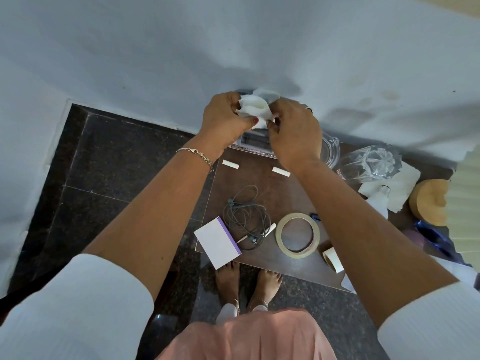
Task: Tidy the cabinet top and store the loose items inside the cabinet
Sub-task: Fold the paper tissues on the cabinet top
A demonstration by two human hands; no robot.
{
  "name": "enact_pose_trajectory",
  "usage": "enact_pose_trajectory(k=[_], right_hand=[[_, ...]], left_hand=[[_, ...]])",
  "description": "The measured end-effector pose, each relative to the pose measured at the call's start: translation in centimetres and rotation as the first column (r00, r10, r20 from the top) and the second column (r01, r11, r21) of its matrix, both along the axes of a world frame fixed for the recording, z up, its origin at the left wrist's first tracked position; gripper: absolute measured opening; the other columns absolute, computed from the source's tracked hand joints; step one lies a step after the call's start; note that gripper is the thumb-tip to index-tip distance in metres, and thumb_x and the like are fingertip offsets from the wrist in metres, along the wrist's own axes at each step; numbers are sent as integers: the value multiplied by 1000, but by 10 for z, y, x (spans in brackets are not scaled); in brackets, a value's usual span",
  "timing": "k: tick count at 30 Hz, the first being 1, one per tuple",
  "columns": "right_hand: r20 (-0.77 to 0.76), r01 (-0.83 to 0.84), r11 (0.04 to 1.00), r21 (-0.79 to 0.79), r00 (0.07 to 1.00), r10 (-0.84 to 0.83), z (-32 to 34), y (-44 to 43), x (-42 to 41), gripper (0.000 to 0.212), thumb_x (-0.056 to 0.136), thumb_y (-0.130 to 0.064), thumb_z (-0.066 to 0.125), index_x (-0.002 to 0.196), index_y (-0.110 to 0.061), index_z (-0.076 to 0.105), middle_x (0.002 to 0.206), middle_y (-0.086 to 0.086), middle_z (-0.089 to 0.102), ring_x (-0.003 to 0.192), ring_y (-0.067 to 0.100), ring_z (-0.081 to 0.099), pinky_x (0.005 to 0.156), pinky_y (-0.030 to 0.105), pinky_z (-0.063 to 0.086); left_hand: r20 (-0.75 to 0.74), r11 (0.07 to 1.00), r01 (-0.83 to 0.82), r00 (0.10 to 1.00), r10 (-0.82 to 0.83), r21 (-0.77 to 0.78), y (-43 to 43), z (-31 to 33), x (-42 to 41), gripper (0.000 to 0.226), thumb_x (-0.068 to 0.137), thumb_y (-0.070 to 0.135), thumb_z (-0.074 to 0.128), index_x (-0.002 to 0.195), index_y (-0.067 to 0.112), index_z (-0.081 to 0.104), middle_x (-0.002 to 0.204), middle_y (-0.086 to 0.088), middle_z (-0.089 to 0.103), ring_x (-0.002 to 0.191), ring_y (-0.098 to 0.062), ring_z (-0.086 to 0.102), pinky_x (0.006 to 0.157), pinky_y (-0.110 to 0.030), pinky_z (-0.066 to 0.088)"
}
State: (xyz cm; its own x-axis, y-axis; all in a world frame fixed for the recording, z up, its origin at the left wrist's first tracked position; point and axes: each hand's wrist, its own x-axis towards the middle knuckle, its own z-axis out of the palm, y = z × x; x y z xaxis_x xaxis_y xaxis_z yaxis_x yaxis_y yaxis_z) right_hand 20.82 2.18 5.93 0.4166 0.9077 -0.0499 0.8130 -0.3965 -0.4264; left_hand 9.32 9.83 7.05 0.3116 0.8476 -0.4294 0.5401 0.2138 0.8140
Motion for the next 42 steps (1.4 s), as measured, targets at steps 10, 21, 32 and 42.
enact_pose_trajectory(k=[10, 21, 32, 42], right_hand=[[-112, 105, 993, 47, 989, -99, -6, -15, 1, 33, 83, -16, 62, 115, -19, 58, 114, 1, 65, 106, 28, 56, 86, 41, 46], [-304, 388, 914, 114, 890, -340, 17, -77, -10, 31, 82, -10, 63, 112, -17, 61, 110, -2, 62, 99, 17, 59, 79, 29, 44], [-452, 690, 724, -28, 637, -624, 3, -209, -18, 25, 83, -13, 65, 106, -23, 61, 102, -11, 63, 90, 5, 58, 76, 13, 45], [-448, 895, 415, -166, 306, -840, -18, -311, -17, 24, 86, -18, 64, 108, -25, 63, 105, -11, 64, 96, 7, 59, 79, 27, 49]], left_hand=[[77, 996, -10, 997, 3, 86, -6, 1, 3, 33, 74, 0, 76, 104, 12, 67, 98, 3, 68, 93, -5, 64, 94, -27, 52], [138, 999, 11, 990, -17, 47, -67, 8, 19, 22, 80, 8, 72, 97, 20, 65, 90, 2, 70, 87, -16, 68, 86, -36, 56], [145, 935, 232, 969, -199, -268, -184, -13, 51, 22, 85, 7, 68, 104, 15, 60, 97, -5, 66, 83, -12, 61, 75, -23, 51], [61, 851, 386, 918, -391, -357, -259, -32, 72, 16, 88, 12, 63, 100, 23, 62, 102, 2, 67, 103, -17, 62, 94, -36, 52]])
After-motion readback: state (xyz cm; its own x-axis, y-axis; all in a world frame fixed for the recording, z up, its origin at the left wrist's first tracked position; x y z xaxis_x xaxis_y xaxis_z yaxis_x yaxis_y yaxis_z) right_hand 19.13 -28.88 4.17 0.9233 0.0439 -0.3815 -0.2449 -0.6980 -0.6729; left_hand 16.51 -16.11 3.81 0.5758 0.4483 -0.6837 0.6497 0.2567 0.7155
